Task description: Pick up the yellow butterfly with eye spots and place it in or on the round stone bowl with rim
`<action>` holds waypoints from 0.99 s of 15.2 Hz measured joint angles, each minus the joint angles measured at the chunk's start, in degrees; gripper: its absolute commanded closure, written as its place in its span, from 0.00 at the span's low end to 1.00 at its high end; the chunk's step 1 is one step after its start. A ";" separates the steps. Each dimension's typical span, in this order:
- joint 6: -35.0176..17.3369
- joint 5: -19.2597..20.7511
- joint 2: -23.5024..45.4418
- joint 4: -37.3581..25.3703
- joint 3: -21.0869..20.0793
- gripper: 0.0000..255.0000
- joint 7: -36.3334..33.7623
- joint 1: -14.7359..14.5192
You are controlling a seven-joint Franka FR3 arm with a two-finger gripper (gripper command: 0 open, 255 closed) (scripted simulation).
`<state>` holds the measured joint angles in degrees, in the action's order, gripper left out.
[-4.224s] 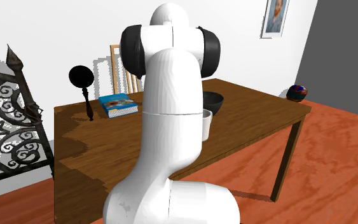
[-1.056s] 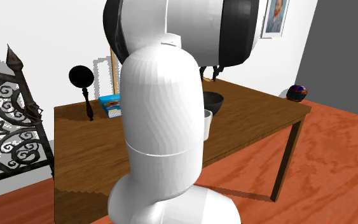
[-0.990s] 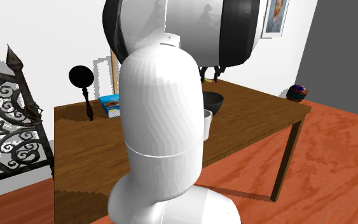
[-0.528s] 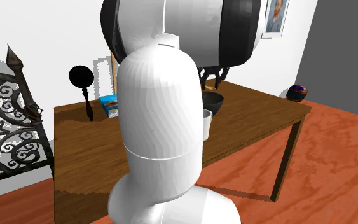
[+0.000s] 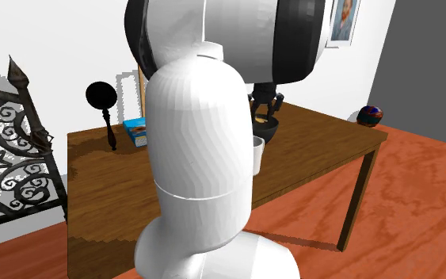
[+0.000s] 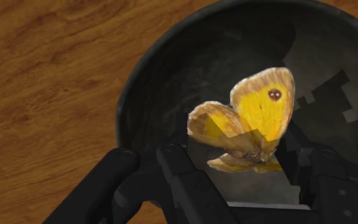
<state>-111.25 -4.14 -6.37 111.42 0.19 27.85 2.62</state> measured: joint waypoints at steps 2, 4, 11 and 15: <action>-0.38 -0.01 0.18 0.19 0.03 1.00 0.07 0.02; -0.51 -0.02 0.20 0.29 0.03 1.00 0.09 0.02; -0.57 -0.02 0.21 0.33 0.04 0.00 0.10 0.03; 1.64 0.04 -0.41 -1.30 0.12 0.00 0.07 0.10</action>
<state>-109.61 -4.11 -6.78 110.12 0.31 27.93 2.72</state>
